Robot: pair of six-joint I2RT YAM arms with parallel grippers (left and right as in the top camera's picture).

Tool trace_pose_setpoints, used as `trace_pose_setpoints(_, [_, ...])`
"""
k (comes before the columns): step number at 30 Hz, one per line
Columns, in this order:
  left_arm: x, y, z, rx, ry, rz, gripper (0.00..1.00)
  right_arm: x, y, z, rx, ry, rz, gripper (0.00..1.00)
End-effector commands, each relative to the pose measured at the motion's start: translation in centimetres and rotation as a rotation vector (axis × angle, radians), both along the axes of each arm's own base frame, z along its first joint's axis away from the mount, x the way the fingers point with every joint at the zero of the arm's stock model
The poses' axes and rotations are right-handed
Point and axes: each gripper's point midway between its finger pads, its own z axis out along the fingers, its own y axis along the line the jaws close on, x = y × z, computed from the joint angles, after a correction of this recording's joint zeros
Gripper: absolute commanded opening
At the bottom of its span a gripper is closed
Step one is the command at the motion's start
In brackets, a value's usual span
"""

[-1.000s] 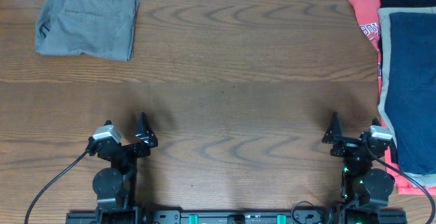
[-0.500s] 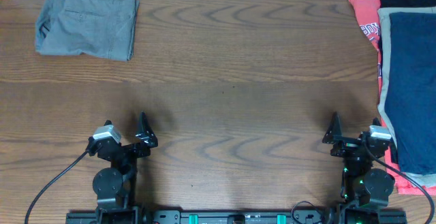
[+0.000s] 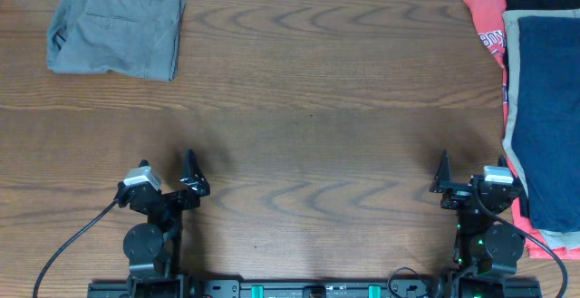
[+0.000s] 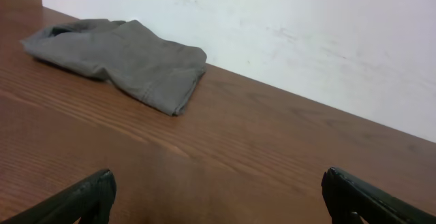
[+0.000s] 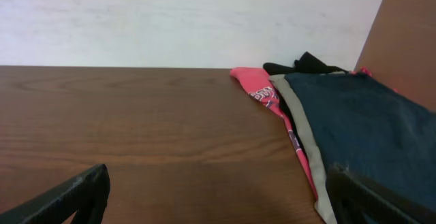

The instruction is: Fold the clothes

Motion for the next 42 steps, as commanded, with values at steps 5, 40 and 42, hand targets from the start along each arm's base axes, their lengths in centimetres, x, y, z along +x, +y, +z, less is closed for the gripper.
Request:
trace_pose_setpoints(5, [-0.1, 0.4, -1.6, 0.01, 0.049, 0.025, 0.98, -0.1, -0.3, 0.0, -0.02, 0.002, -0.012, 0.99])
trace_pose_setpoints(40, [-0.1, 0.4, -1.6, 0.01, 0.049, 0.025, 0.98, 0.2, 4.2, 0.0, -0.02, 0.0, 0.17, 0.99])
trace_pose_setpoints(42, [-0.1, 0.4, -1.6, 0.01, 0.049, 0.025, 0.98, 0.2, 4.2, 0.0, -0.021, 0.0, 0.17, 0.99])
